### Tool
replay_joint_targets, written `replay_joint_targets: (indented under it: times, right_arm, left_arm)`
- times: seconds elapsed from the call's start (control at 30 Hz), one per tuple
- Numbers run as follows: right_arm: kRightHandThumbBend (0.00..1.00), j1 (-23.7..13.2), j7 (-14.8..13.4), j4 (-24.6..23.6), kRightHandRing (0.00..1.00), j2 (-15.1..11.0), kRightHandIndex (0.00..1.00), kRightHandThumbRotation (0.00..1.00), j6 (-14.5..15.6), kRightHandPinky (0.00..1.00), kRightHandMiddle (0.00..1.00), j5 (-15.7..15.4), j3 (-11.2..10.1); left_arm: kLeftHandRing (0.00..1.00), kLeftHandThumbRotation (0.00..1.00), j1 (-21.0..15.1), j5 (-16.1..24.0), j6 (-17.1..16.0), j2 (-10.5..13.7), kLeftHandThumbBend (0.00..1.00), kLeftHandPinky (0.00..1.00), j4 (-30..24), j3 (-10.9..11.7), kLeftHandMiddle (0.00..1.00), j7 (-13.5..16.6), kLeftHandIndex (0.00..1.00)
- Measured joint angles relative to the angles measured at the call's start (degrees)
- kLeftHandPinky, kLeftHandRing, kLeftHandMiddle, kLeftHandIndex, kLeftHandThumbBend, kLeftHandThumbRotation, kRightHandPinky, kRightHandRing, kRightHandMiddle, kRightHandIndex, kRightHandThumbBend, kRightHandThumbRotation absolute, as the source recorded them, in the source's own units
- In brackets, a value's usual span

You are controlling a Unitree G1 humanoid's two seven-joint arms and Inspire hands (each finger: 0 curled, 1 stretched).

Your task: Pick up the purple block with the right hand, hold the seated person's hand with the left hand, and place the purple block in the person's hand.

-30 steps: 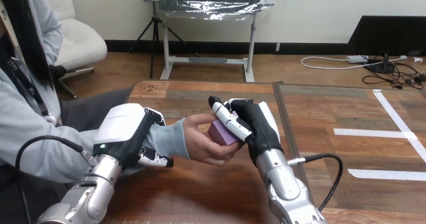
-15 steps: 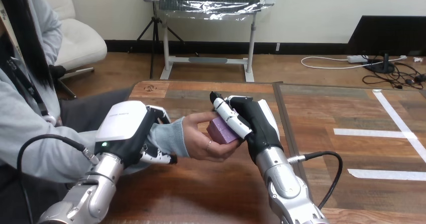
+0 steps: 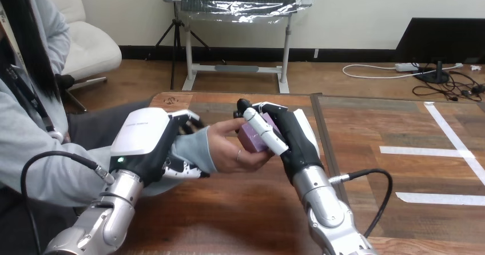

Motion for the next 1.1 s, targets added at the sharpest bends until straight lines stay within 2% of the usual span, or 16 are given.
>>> replay_joint_targets:
  times: [0.23, 0.43, 0.83, 1.1]
  right_arm:
    - [0.89, 0.00, -0.10, 0.06, 0.72, -1.27, 0.79, 0.92, -0.93, 0.71, 0.73, -0.84, 0.53]
    - [0.91, 0.00, -0.32, 0.05, 0.77, -2.54, 0.84, 0.94, -1.53, 0.76, 0.78, -1.32, 0.68]
    - [0.99, 0.02, -0.27, 0.01, 0.85, -5.09, 0.90, 0.99, -3.61, 0.80, 0.85, -1.45, 0.72]
    - [1.00, 0.05, -0.42, 0.00, 0.88, -6.16, 0.92, 1.00, -5.32, 0.81, 0.87, -1.48, 0.68]
  left_arm:
    - [0.85, 0.36, 1.51, -1.11, -0.22, 0.23, 0.87, 0.84, -2.98, 0.86, 0.82, -0.17, 0.87]
    - [0.89, 0.44, 3.34, -3.07, -1.30, 0.29, 0.89, 0.86, -5.34, 2.34, 0.86, -0.53, 0.90]
    - [0.95, 0.65, 6.92, -6.79, -7.73, 0.69, 0.97, 0.89, -7.49, 5.32, 0.96, -0.23, 0.97]
    - [0.97, 0.72, 9.51, -8.43, -12.87, 1.10, 1.00, 0.91, -8.04, 7.11, 0.98, 0.63, 0.99]
